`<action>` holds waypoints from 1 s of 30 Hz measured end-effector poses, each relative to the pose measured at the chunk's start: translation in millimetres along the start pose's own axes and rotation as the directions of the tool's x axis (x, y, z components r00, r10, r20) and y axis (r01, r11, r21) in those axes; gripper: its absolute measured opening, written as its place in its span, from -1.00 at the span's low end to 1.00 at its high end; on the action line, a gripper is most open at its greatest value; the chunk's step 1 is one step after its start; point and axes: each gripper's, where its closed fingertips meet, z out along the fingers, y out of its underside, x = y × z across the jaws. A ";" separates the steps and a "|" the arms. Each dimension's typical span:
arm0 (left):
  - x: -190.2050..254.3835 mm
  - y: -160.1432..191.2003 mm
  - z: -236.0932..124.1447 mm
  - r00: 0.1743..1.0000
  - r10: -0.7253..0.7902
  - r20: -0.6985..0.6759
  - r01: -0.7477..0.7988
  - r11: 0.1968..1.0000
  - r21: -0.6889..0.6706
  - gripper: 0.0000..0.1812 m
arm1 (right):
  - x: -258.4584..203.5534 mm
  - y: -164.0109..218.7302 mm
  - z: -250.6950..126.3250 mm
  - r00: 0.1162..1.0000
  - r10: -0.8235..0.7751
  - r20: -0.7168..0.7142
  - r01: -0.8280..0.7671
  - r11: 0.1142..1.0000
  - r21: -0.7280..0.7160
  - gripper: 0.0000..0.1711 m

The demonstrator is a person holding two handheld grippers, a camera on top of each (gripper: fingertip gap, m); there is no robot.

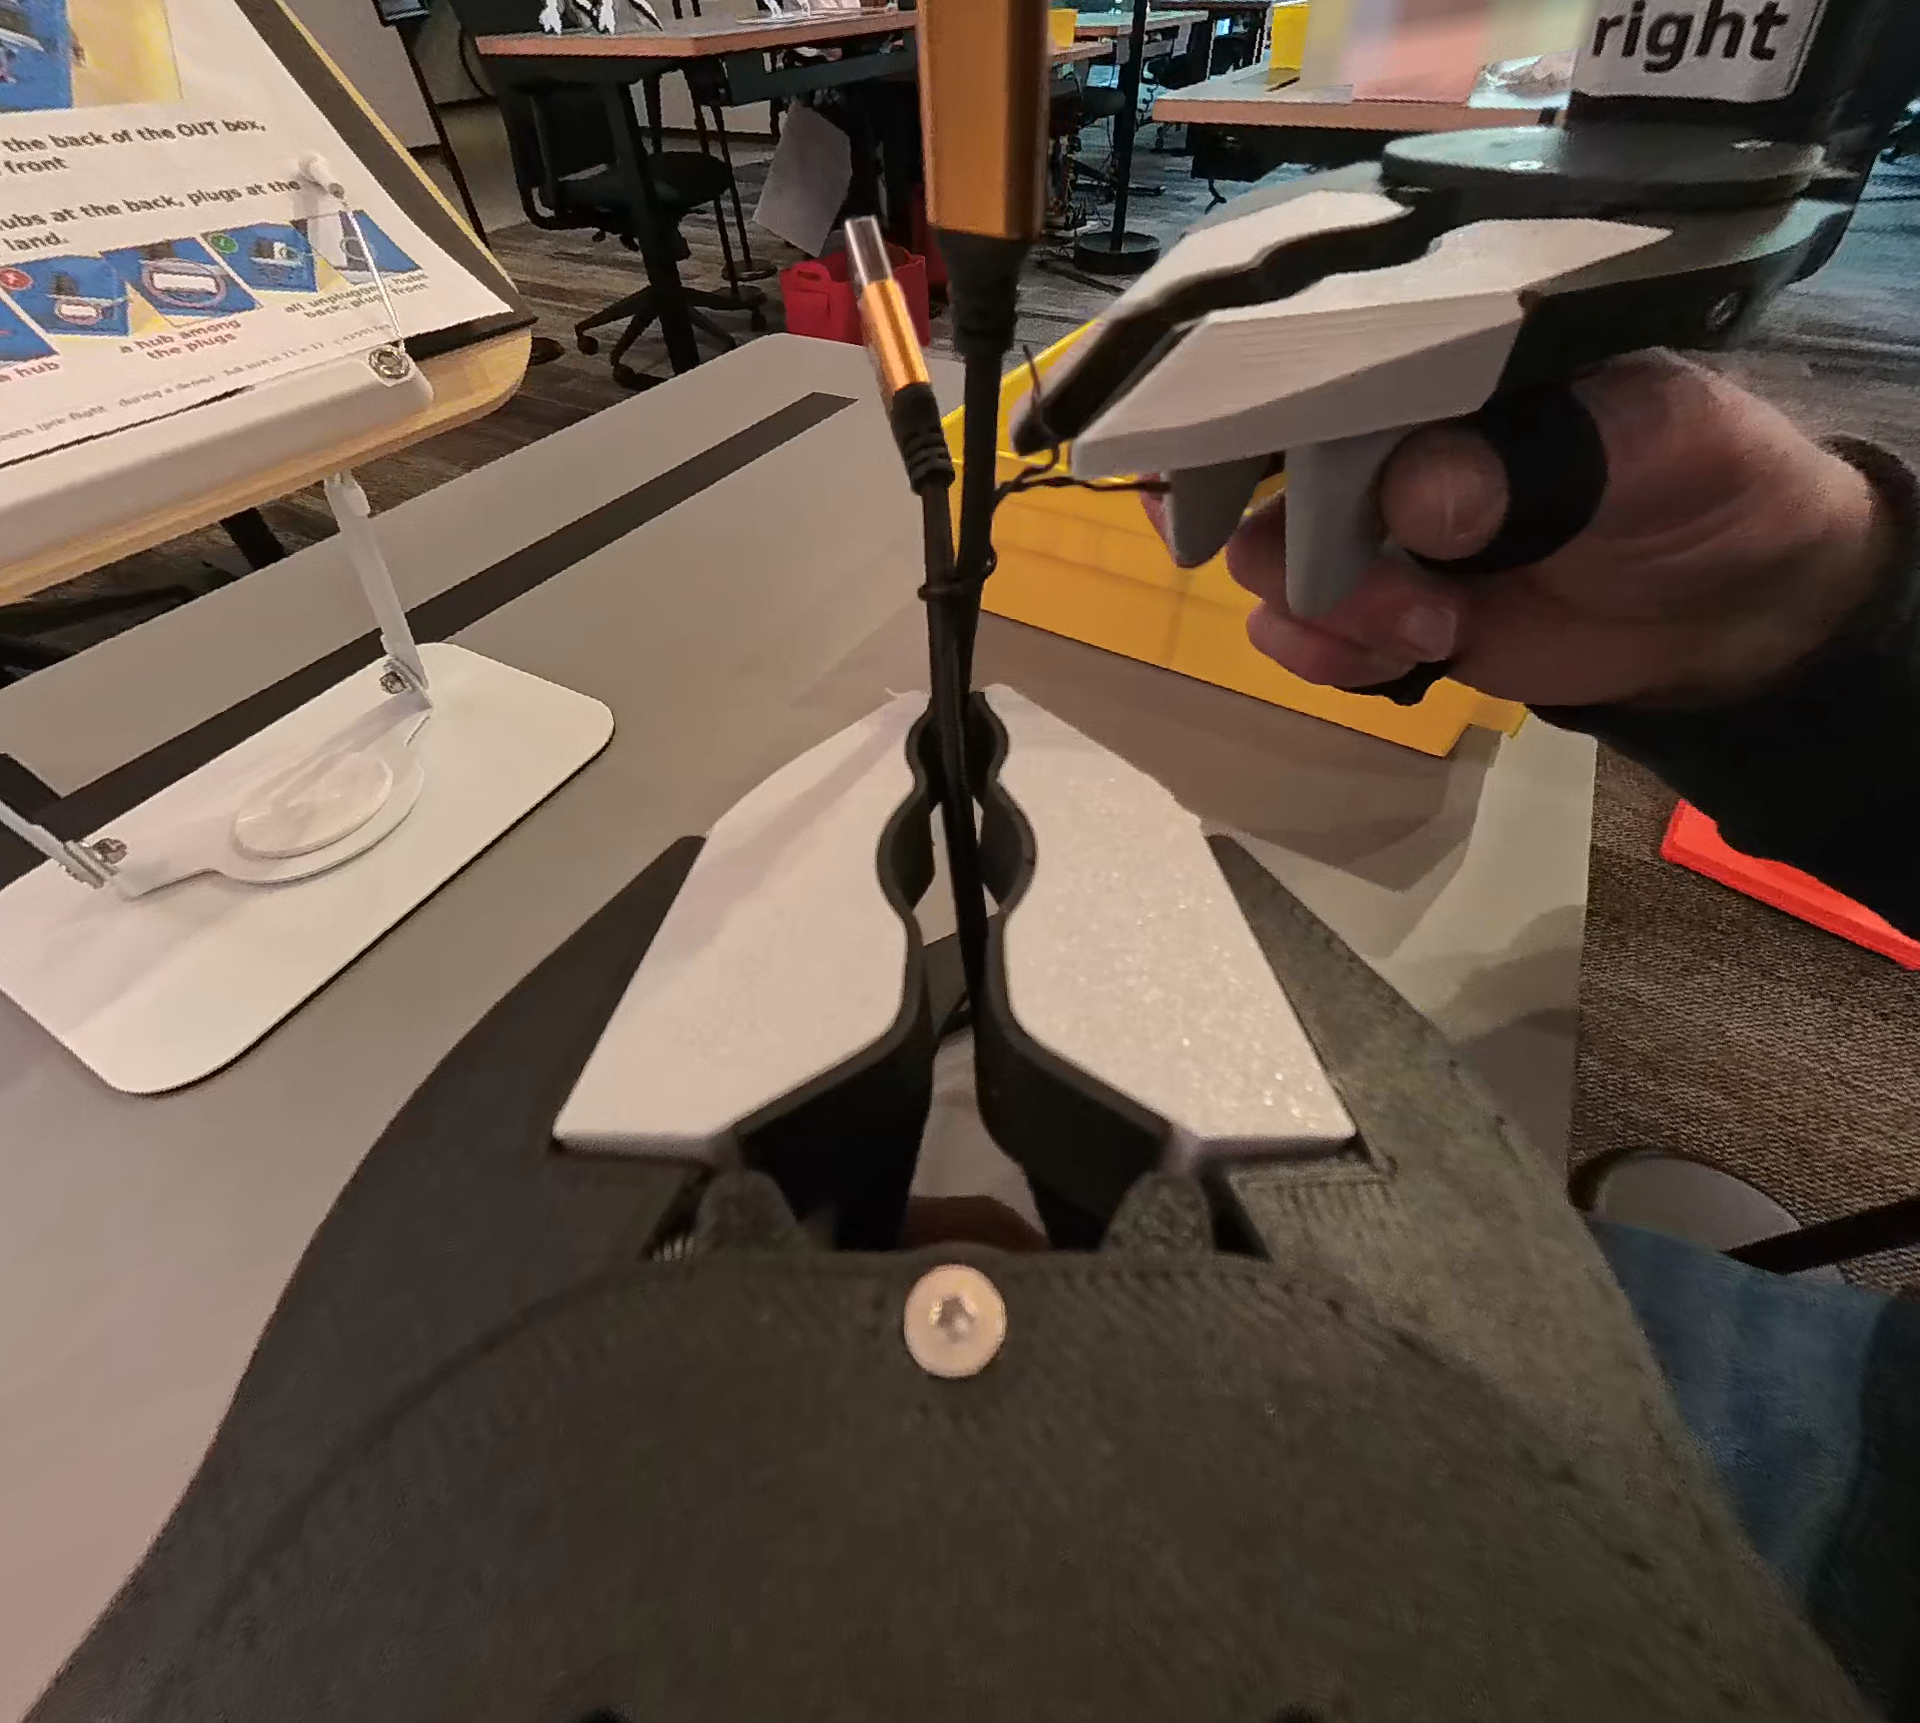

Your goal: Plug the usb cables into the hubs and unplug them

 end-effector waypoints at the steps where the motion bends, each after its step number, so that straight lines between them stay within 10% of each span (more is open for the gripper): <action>1: 0.3 0.4 0.2 1.000 0.003 0.001 -0.003 1.000 -0.002 -0.96 | -0.3 0.2 0.5 1.000 0.001 0.004 -0.001 1.000 -0.007 -0.92; 10: 0.5 3.4 1.3 0.999 0.048 0.021 -0.048 0.999 -0.021 -0.98 | 1.5 -2.9 1.1 0.999 -0.021 -0.024 0.021 1.000 -0.014 -1.00; 22: -1.5 -1.6 5.9 0.998 -0.059 0.004 0.059 0.997 -0.048 -0.99 | -19.0 6.6 7.9 0.742 -0.667 -0.073 0.625 0.726 -0.287 -1.00; 30: -0.5 -7.0 4.3 0.983 -0.176 -0.054 0.175 0.984 -0.019 -0.98 | -12.4 15.5 4.9 0.749 -0.656 -0.087 0.609 0.735 -0.300 -1.00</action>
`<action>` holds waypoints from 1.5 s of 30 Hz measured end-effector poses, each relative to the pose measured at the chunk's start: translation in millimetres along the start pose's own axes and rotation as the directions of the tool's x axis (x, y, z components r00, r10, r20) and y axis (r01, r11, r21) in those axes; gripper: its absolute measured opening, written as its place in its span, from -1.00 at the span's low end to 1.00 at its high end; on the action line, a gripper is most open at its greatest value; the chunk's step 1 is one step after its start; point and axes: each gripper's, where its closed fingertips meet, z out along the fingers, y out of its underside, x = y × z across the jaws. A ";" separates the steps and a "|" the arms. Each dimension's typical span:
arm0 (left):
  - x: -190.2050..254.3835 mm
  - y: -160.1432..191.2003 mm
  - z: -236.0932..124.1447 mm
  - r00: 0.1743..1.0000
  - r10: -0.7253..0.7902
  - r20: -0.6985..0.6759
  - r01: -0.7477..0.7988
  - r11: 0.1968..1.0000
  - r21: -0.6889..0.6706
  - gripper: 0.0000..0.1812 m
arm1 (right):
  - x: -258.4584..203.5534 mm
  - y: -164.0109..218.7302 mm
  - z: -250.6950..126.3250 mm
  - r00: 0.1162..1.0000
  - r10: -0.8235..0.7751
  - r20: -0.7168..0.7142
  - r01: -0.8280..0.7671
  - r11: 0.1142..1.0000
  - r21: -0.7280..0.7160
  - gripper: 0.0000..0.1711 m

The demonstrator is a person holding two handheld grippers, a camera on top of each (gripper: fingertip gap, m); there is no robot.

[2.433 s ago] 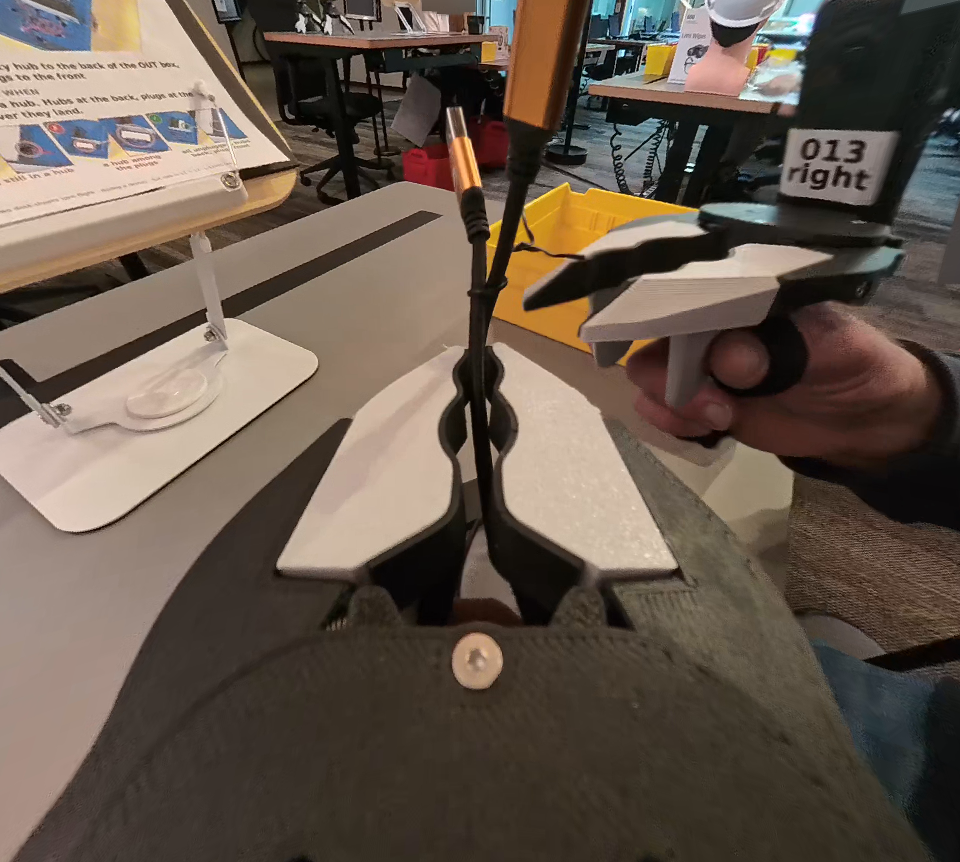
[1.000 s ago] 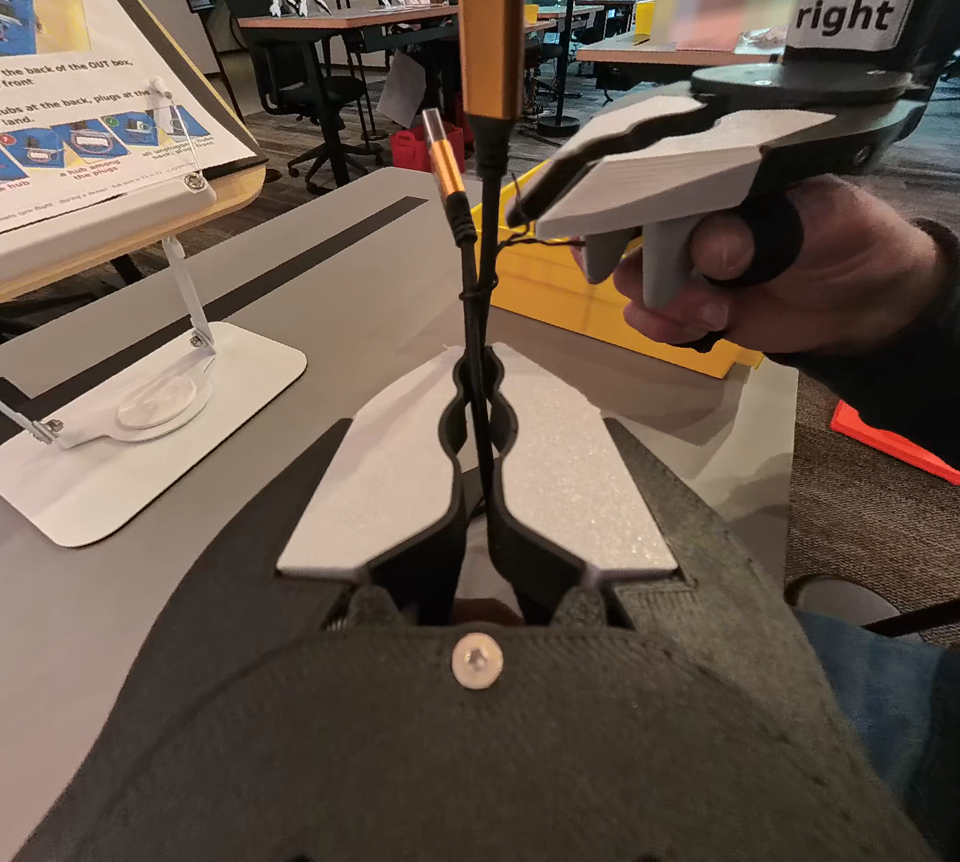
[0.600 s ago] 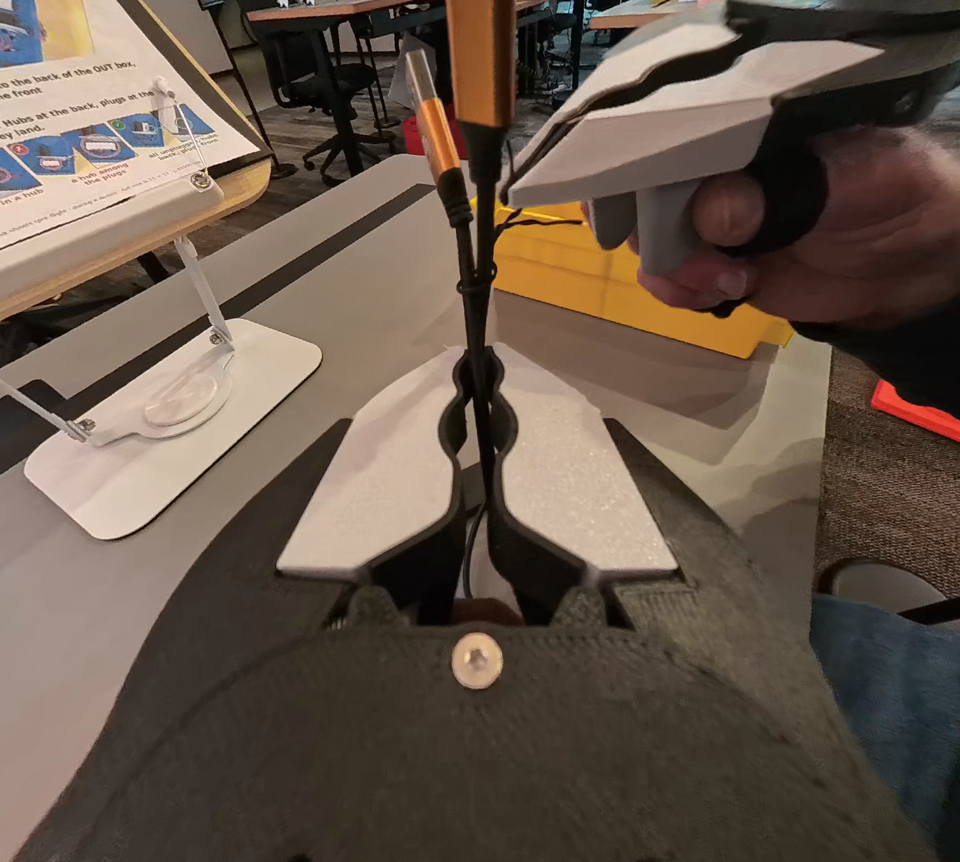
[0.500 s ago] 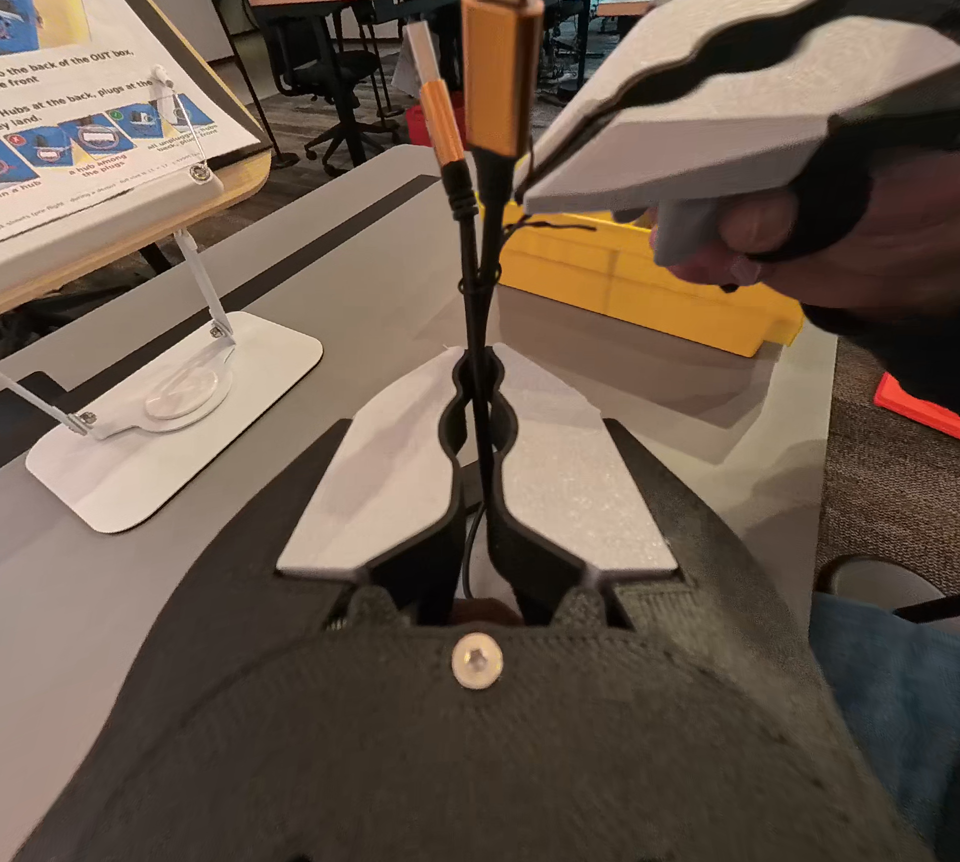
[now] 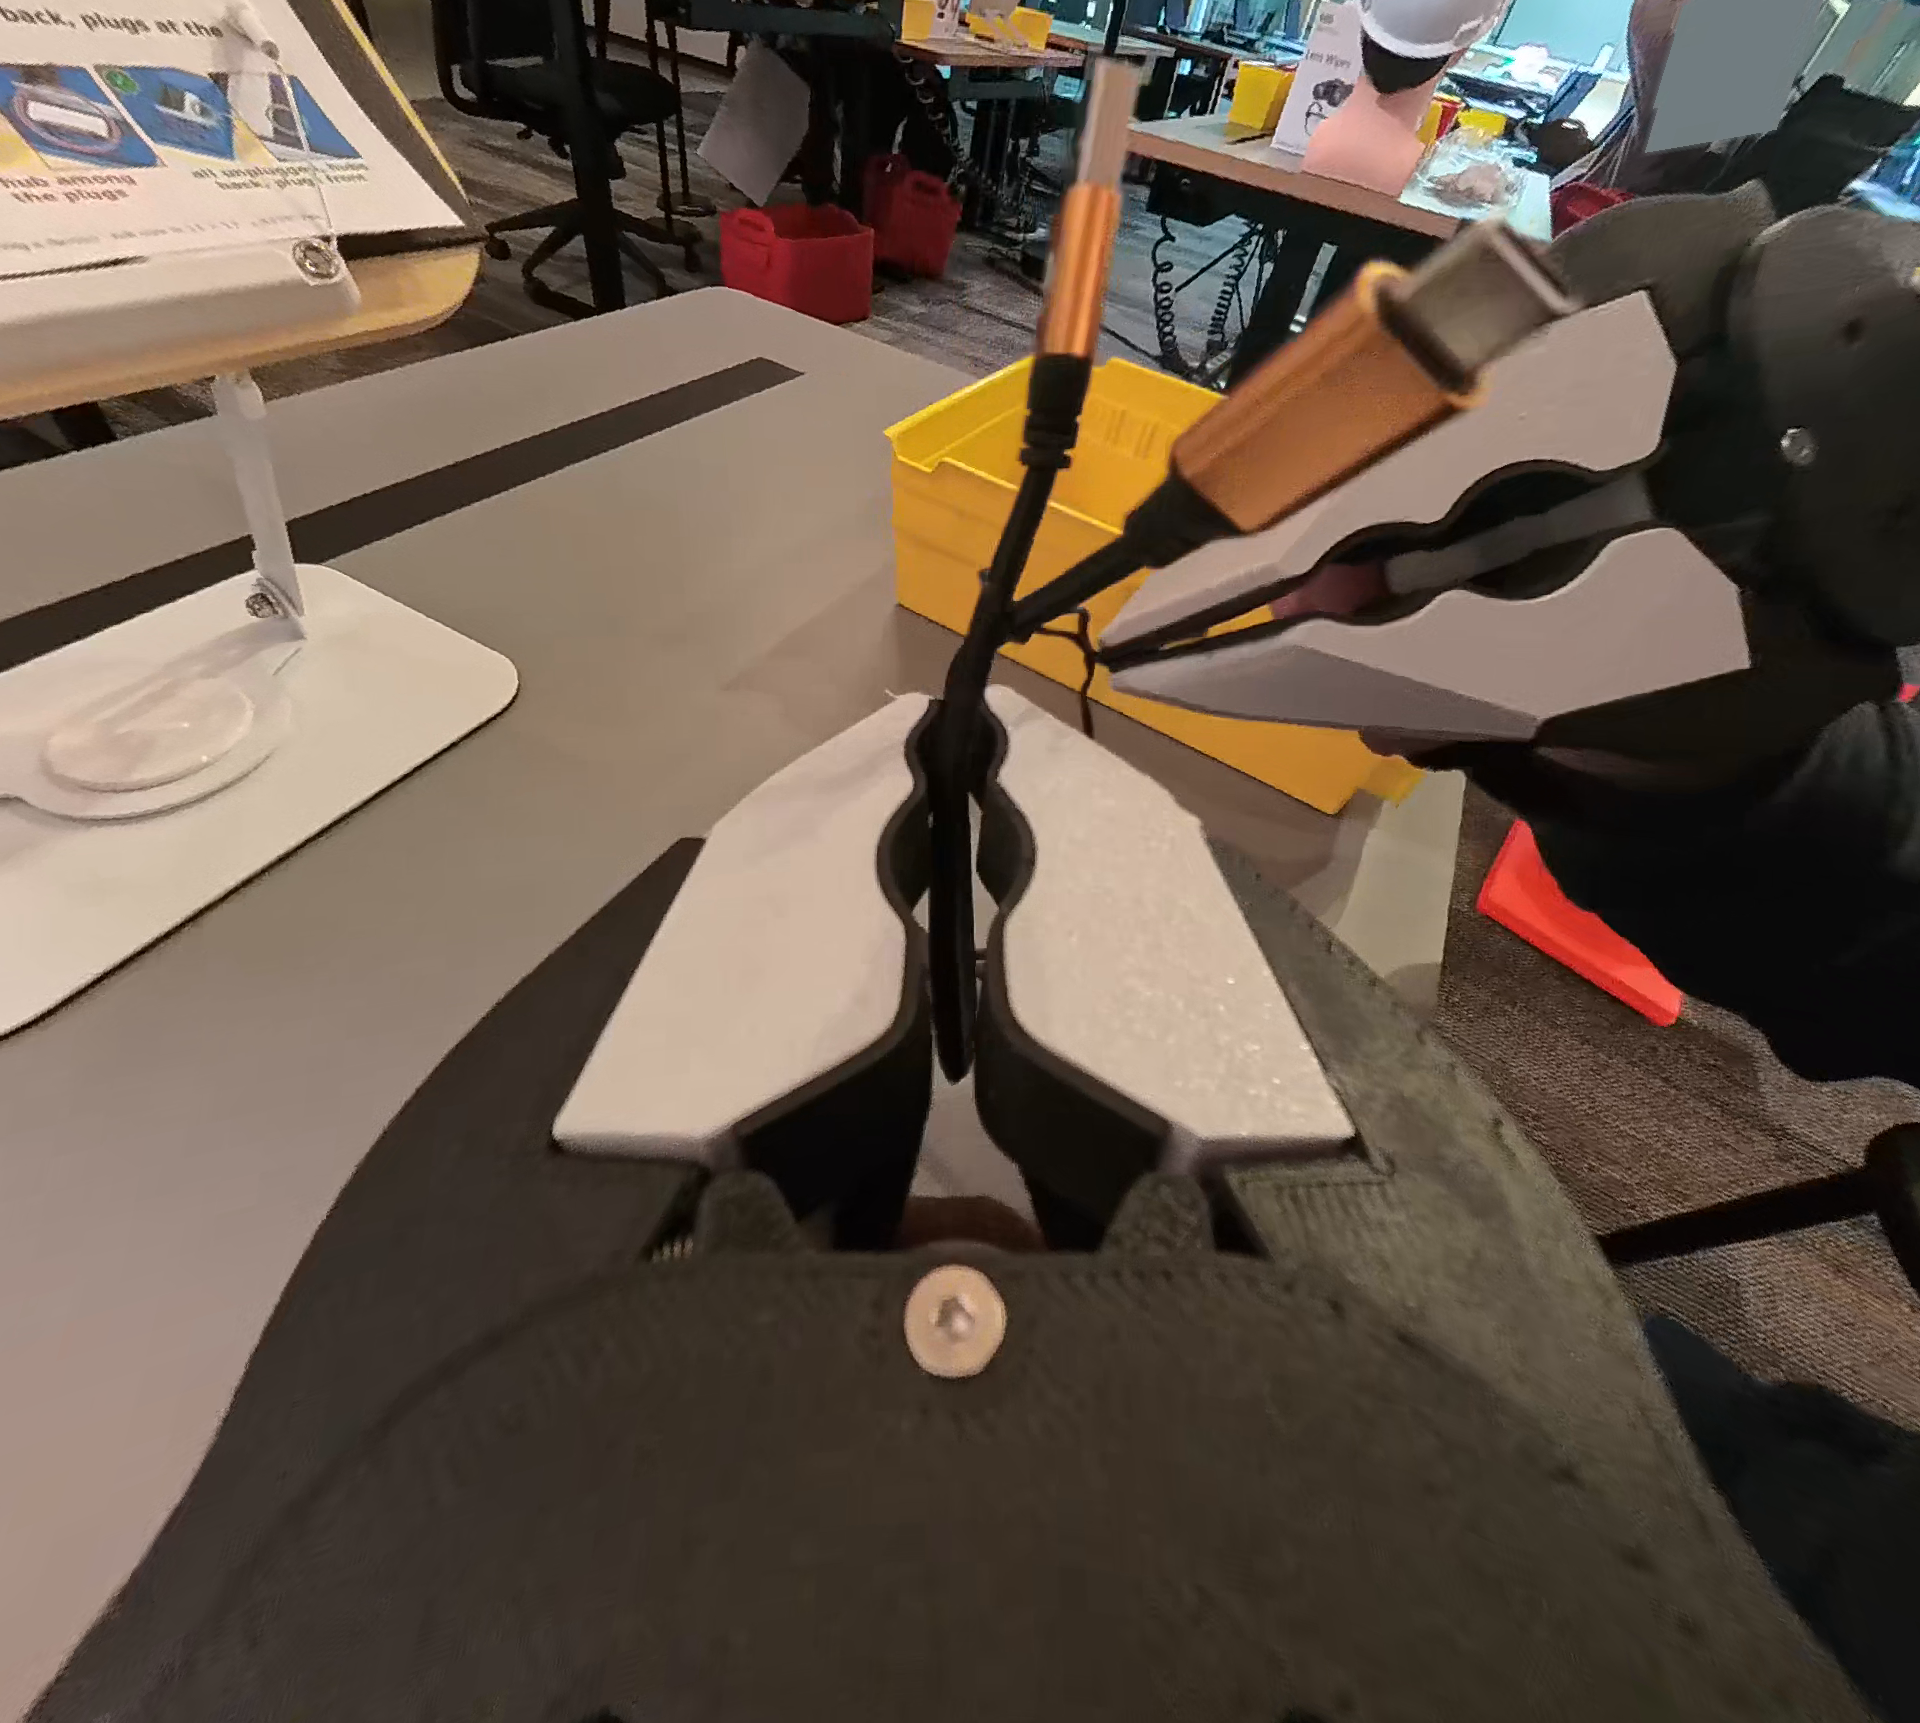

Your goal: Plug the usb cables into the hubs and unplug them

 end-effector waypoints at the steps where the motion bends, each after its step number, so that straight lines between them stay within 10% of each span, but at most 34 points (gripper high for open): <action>1: -0.1 -1.0 -0.3 1.000 0.006 0.002 -0.006 1.000 0.004 -0.97 | 2.6 1.3 -0.3 1.000 0.017 -0.010 -0.017 1.000 -0.001 -1.00; 7: 0.4 -7.2 -3.4 0.999 0.047 0.002 -0.047 0.998 0.035 -0.96 | 15.3 2.8 -13.4 0.936 0.345 0.074 -0.351 0.931 0.098 -0.75; 19: 8.8 -9.9 -2.8 0.998 0.057 -0.028 -0.056 0.997 0.052 -0.96 | 12.4 12.8 -3.3 0.831 0.523 0.190 -0.548 0.828 0.118 -1.00; 45: 19.3 10.5 -4.6 0.970 0.168 -0.177 -0.190 0.976 -0.110 -0.97 | 34.8 18.9 -3.6 0.993 0.099 0.065 -0.106 0.989 0.107 -1.00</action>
